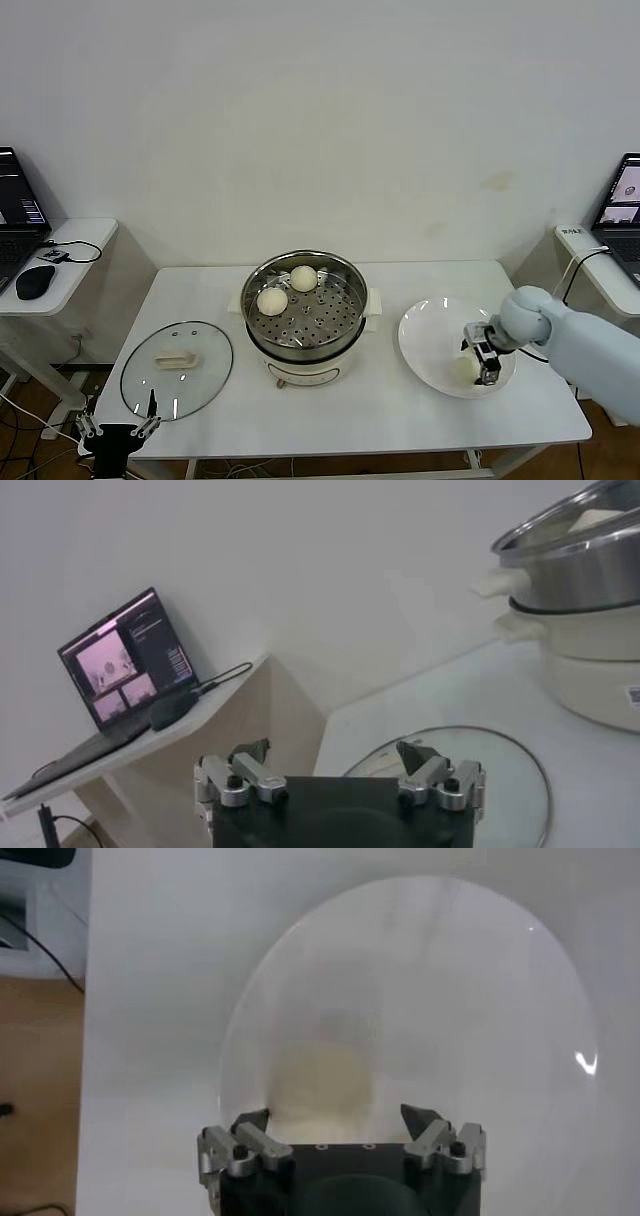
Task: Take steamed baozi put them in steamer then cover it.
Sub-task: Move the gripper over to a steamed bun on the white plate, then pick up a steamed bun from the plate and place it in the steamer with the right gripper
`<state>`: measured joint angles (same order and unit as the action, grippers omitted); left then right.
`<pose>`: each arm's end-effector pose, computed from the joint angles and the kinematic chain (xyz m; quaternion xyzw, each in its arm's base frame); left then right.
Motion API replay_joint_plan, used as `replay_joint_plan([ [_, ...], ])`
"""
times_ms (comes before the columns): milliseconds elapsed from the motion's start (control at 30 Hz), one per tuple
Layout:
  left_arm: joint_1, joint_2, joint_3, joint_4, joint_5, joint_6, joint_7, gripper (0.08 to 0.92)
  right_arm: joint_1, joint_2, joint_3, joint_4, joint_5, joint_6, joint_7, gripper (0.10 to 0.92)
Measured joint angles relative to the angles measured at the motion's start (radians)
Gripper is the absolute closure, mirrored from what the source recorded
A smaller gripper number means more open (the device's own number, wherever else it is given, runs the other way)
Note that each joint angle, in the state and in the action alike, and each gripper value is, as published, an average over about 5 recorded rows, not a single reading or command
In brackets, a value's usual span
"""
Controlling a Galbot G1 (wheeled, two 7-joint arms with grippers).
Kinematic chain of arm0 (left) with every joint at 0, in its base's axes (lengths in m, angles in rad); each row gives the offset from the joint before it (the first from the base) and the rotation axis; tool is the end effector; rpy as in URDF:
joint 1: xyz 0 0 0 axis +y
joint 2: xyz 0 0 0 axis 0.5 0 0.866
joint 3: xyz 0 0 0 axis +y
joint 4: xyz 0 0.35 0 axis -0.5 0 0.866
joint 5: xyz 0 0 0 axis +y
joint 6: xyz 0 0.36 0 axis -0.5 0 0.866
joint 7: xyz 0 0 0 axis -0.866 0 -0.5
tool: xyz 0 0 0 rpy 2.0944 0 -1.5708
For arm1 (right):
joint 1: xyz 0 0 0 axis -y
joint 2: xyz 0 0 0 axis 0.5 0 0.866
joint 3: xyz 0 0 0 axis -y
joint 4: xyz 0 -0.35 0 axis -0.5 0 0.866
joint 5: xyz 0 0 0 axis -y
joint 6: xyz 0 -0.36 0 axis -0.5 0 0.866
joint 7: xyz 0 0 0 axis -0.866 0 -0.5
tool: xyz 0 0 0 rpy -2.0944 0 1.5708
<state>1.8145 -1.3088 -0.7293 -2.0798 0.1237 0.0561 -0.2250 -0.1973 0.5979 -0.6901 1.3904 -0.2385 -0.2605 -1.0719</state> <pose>0.1160 0.1072 -0.3230 0.1118 -0.9576 -0.2396 0.1147 0.4631 -0.1559 -0.2421 0.4925 -0.5157 0.5614 0.4199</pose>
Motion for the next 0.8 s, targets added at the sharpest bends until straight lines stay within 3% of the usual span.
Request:
replay_joint_plan([
  [367, -0.001, -0.004, 0.000, 0.000, 0.000, 0.000, -0.001, 0.177, 0.001, 0.004, 0.006, -0.007, 0.002, -0.001, -0.014, 0.451],
  [800, -0.001, 0.004, 0.000, -0.009, -0.001, 0.000, -0.001, 0.177, 0.102, -0.031, -0.021, 0.029, 0.071, -0.005, -0.063, 0.465],
])
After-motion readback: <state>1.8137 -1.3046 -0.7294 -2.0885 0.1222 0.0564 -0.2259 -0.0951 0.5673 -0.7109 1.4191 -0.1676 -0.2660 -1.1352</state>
